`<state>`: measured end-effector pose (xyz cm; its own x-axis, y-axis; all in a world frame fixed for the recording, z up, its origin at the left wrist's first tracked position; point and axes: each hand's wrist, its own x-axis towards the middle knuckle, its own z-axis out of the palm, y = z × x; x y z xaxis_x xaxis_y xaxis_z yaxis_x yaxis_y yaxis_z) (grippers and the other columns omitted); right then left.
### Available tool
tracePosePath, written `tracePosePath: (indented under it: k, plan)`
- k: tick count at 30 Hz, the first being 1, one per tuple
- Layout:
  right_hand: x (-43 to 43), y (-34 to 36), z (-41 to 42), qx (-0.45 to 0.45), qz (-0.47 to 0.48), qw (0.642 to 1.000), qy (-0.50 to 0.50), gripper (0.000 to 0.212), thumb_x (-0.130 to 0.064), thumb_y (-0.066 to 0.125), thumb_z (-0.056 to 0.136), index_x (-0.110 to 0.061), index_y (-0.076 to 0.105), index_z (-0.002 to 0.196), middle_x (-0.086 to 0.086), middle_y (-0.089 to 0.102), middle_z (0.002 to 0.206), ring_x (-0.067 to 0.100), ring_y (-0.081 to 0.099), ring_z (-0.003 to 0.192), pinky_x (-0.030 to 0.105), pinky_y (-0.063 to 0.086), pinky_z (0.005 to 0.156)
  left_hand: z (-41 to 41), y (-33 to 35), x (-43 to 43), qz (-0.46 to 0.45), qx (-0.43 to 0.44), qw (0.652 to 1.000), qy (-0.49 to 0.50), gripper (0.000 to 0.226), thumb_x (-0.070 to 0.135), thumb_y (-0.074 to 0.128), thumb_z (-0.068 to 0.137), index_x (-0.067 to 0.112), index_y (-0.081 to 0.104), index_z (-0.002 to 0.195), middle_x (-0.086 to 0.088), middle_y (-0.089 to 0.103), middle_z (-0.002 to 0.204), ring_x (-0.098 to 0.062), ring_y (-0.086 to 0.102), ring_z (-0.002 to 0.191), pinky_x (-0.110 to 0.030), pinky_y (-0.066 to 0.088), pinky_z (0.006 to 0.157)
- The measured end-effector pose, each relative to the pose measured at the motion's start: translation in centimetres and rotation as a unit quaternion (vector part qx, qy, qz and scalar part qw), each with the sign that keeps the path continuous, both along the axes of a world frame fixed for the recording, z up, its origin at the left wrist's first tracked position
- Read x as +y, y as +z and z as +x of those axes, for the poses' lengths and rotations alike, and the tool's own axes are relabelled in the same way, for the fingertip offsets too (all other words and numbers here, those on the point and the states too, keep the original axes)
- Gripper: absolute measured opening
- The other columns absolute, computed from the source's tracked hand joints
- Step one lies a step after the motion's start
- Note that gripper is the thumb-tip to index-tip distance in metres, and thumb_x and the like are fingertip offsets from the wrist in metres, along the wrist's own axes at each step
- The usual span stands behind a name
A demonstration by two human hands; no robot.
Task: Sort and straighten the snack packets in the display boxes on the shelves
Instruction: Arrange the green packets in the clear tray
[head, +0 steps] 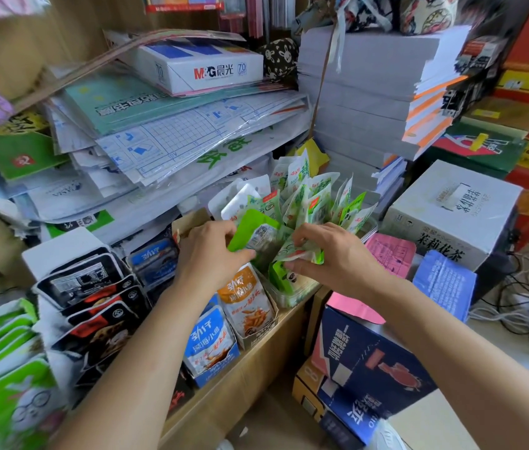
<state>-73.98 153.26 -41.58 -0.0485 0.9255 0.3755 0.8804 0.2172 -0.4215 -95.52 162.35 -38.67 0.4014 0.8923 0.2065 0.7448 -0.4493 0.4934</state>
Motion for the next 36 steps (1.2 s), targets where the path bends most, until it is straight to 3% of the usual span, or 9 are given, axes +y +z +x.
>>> tracePosePath:
  k: [3,8,13,16,20,26,36]
  plan:
    - [0.0,0.4,0.4,-0.004,0.004,1.0,0.015,0.031,-0.052,0.07,0.085,-0.025,0.062,0.098,-0.009,0.063,0.089,0.011,0.056,0.082,0.039,0.052,0.07,0.1,-0.2,0.3,0.054,0.008,0.999,0.004,0.024,0.037,0.076,0.088,0.015,0.07,0.096,-0.005,0.073,0.09,-0.026,0.067,0.083,-0.041,0.057,0.069]
    - [-0.6,0.5,1.2,0.015,-0.001,1.0,0.022,0.031,-0.053,0.065,0.084,-0.024,0.064,0.095,-0.009,0.062,0.087,0.014,0.058,0.079,0.039,0.05,0.068,0.2,1.1,1.3,0.128,-0.136,0.982,0.037,0.019,0.033,0.074,0.09,0.018,0.073,0.1,0.001,0.074,0.078,-0.017,0.069,0.064,-0.036,0.058,0.058]
    - [-0.8,0.1,1.0,0.018,-0.001,1.0,0.014,0.027,-0.043,0.073,0.086,-0.022,0.065,0.103,-0.008,0.063,0.093,0.013,0.058,0.083,0.038,0.051,0.071,1.5,1.5,0.9,0.029,-0.248,0.968,-0.026,0.011,0.025,0.08,0.084,0.022,0.075,0.094,0.013,0.072,0.084,-0.002,0.068,0.077,-0.016,0.055,0.072]
    - [-0.7,0.1,0.9,0.019,-0.001,1.0,0.007,0.03,-0.042,0.074,0.086,-0.02,0.066,0.105,-0.007,0.063,0.095,0.013,0.058,0.085,0.037,0.051,0.072,2.1,0.9,0.6,0.018,-0.22,0.973,-0.064,0.008,0.023,0.08,0.085,0.025,0.075,0.091,0.016,0.072,0.082,0.0,0.068,0.077,-0.017,0.055,0.074]
    - [-0.5,0.1,0.8,0.015,-0.002,1.0,0.003,0.032,-0.044,0.072,0.087,-0.021,0.065,0.107,-0.007,0.063,0.096,0.015,0.059,0.087,0.039,0.051,0.073,2.1,0.6,0.6,0.12,-0.125,0.982,-0.069,0.022,0.031,0.081,0.083,0.029,0.075,0.104,0.011,0.075,0.083,-0.009,0.069,0.075,-0.025,0.054,0.072]
    - [-0.7,0.3,0.5,0.013,0.001,1.0,0.001,0.033,-0.042,0.073,0.087,-0.02,0.066,0.111,-0.008,0.064,0.1,0.013,0.059,0.091,0.036,0.052,0.075,1.5,1.0,1.5,0.18,-0.093,0.978,-0.048,0.007,0.014,0.084,0.079,0.014,0.078,0.083,-0.001,0.073,0.07,-0.023,0.067,0.062,-0.04,0.06,0.061]
    - [0.0,-0.4,-0.9,0.024,0.001,1.0,0.006,0.043,-0.039,0.071,0.086,-0.019,0.062,0.122,-0.005,0.061,0.117,0.017,0.061,0.103,0.039,0.053,0.084,0.3,0.9,2.9,0.065,-0.029,0.997,-0.023,0.016,0.02,0.087,0.076,0.023,0.08,0.089,0.007,0.074,0.075,-0.011,0.066,0.067,-0.032,0.059,0.067]
